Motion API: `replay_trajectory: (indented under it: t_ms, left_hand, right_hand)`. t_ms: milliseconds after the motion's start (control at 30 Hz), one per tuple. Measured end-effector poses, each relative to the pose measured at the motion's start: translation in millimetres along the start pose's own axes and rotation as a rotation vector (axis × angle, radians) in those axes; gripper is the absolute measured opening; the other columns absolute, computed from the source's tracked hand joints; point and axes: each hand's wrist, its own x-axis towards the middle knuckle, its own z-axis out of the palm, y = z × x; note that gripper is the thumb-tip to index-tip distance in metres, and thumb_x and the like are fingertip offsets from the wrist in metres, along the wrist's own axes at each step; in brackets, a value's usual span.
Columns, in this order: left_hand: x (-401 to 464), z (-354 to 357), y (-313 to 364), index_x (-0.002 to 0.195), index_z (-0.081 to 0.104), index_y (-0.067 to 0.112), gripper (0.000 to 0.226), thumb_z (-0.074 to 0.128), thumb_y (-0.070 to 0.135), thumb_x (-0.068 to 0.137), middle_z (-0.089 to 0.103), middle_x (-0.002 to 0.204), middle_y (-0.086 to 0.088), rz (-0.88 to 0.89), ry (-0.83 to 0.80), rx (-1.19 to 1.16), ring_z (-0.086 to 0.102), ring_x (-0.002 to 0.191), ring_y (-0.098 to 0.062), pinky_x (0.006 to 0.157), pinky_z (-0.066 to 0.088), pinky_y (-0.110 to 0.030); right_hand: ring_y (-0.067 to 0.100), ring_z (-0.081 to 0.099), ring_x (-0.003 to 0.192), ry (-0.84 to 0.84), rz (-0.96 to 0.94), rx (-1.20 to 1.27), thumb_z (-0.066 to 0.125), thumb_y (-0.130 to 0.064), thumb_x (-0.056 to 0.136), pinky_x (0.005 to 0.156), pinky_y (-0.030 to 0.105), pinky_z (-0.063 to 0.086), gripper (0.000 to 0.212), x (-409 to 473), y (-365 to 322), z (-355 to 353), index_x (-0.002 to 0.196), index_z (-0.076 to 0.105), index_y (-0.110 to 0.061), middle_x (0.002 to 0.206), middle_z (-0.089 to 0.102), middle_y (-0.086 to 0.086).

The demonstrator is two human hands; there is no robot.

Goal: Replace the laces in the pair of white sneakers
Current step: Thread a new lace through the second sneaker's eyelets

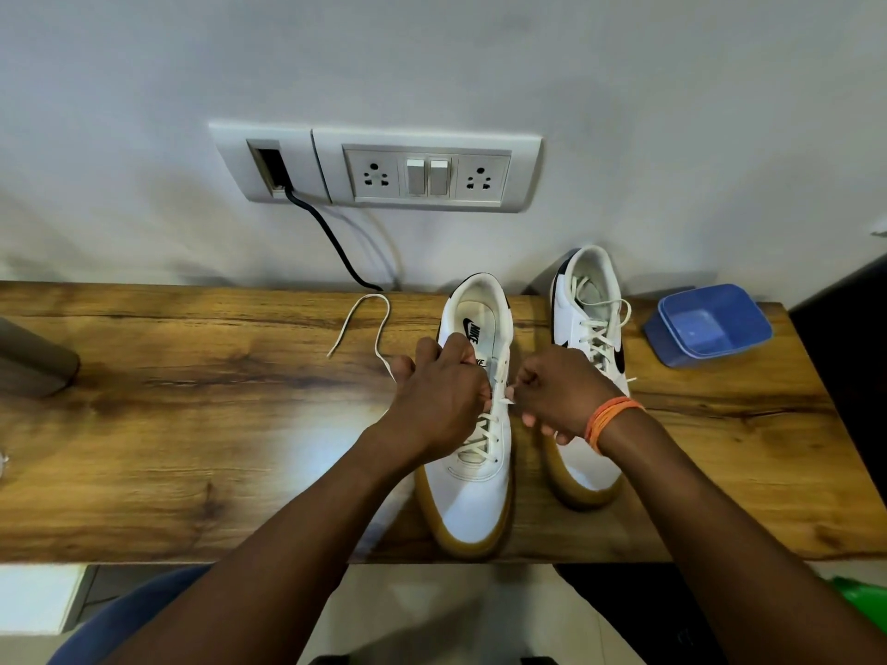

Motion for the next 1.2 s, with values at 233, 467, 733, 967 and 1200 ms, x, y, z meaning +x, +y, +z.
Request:
replay_trajectory:
  t_ms: [233,467,733,967,1200]
  left_hand:
    - [0.4,-1.2,1.0,0.101,0.066,0.029,0.014,0.053,0.028,0.095,0.034,0.123,0.006,0.001,0.000,-0.010,0.028,0.115,-0.024,0.083,0.019,-0.040]
    - [1.1,-2.4,-0.5,0.096,0.067,0.032,0.012,0.056,0.035,0.096,0.035,0.122,0.010,0.002,-0.015,-0.053,0.027,0.115,-0.021,0.085,0.017,-0.040]
    - [0.8,-3.8,1.1,0.089,0.062,0.035,0.006,0.059,0.034,0.094,0.036,0.123,0.009,-0.013,-0.015,-0.049,0.028,0.116,-0.022,0.087,0.019,-0.041]
    - [0.2,-5.8,1.3,0.086,0.059,0.036,0.010,0.057,0.031,0.095,0.037,0.123,0.008,-0.019,-0.026,-0.055,0.029,0.116,-0.023,0.089,0.023,-0.044]
    - [1.1,-4.3,0.4,0.092,0.065,0.035,0.008,0.058,0.033,0.094,0.036,0.121,0.009,-0.020,-0.021,-0.060,0.028,0.115,-0.022,0.086,0.020,-0.042]
  right_hand:
    - [0.016,0.055,0.050,-0.123,0.045,0.130,0.062,-0.015,0.095,0.045,0.027,0.050,0.013,-2.3,0.5,-8.2,0.095,0.064,-0.003,0.067,0.064,0.010]
    - [0.024,0.056,0.052,0.087,0.265,0.055,0.061,-0.009,0.094,0.052,0.033,0.051,0.013,1.8,45.9,-57.3,0.083,0.060,-0.001,0.069,0.063,0.015]
    - [0.014,0.053,0.036,0.126,-0.054,0.062,0.075,-0.015,0.082,0.038,0.023,0.045,0.009,-2.8,15.1,-26.2,0.083,0.068,-0.010,0.059,0.063,0.004]
    - [0.015,0.054,0.039,0.006,-0.046,0.027,0.069,-0.022,0.090,0.040,0.023,0.047,0.012,1.9,4.1,-4.4,0.087,0.067,-0.010,0.063,0.066,0.007]
    - [0.017,0.053,0.044,-0.040,0.001,0.001,0.059,-0.013,0.094,0.044,0.027,0.048,0.012,4.0,11.8,-13.7,0.085,0.067,-0.010,0.062,0.062,0.006]
